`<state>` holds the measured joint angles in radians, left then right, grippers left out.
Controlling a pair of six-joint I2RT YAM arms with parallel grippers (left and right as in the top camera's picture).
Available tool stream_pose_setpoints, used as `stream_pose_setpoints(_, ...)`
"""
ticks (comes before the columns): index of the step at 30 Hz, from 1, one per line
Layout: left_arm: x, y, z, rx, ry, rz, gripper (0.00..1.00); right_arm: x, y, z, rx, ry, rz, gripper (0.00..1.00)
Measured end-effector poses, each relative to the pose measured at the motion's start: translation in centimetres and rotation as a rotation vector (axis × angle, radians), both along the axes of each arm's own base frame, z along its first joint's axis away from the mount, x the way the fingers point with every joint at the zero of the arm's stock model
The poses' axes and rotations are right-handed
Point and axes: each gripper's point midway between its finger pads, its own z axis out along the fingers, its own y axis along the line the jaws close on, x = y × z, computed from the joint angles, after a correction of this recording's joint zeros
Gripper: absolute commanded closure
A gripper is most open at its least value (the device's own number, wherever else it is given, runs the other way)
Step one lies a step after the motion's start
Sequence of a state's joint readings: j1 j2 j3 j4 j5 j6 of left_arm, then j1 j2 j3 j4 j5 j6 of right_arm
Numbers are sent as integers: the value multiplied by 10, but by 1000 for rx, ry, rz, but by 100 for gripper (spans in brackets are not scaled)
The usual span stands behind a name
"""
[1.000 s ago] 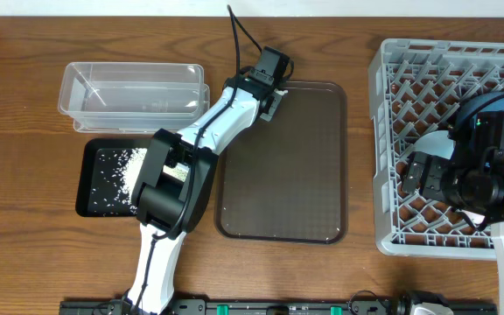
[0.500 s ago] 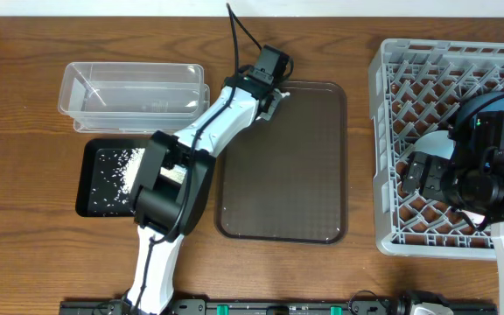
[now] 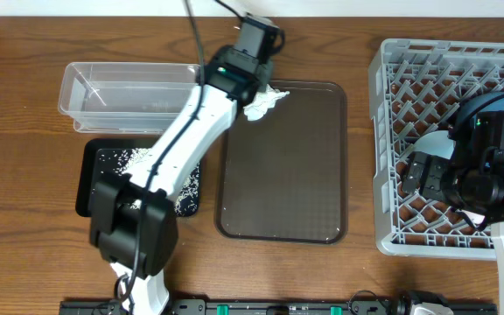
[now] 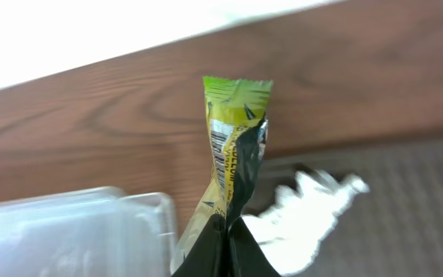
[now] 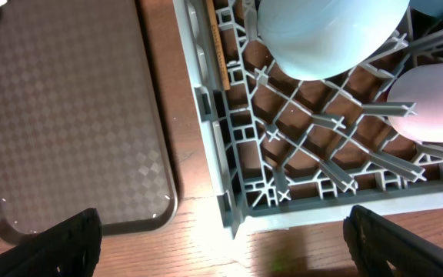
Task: Sort waste into correct bins and load items into the dishwasher rack
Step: 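Carry the wrapper to the clear container and drop it in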
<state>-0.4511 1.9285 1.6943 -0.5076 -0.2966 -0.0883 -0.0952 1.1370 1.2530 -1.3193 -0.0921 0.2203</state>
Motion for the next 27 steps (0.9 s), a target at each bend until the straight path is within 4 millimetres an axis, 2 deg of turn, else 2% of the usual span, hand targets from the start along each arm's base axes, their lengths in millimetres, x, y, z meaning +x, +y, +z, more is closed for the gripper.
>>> stream_pose_setpoints(3,6,43,5,-86,-17,215,94,0,0,0,0,0,0,1)
stream_pose_setpoints(7,7,108,-4,-241,-4,532,93,0,0,0,0,0,0,1)
stream_pose_setpoints(10,10,149,-8,-391,-15,729,92,0,0,0,0,0,0,1)
stream_pose_setpoints(12,11,168,-10,-475,-20,820,86,0,0,0,0,0,0,1)
stream_pose_setpoints(15,11,191,-12,-574,-22,920,85,0,0,0,0,0,0,1)
stream_pose_setpoints(16,10,197,-13,-596,-17,942,79,0,0,0,0,0,0,1)
stream_pose_setpoints(18,7,208,-16,-625,-9,984,78,0,0,0,0,0,0,1)
stream_pose_setpoints(19,6,213,-17,-636,-2,1000,75,0,0,0,0,0,0,1)
stream_pose_setpoints(20,3,217,-19,-638,8,1014,67,0,0,0,0,0,0,1)
stream_pose_setpoints(22,-2,221,-23,-644,34,1035,41,0,0,0,0,0,0,1)
stream_pose_setpoints(23,-4,222,-24,-650,41,1046,35,0,0,0,0,0,0,1)
stream_pose_setpoints(24,-5,222,-25,-652,46,1050,33,0,0,0,0,0,0,1)
stream_pose_setpoints(27,-8,221,-27,-659,59,1062,33,0,0,0,0,0,0,1)
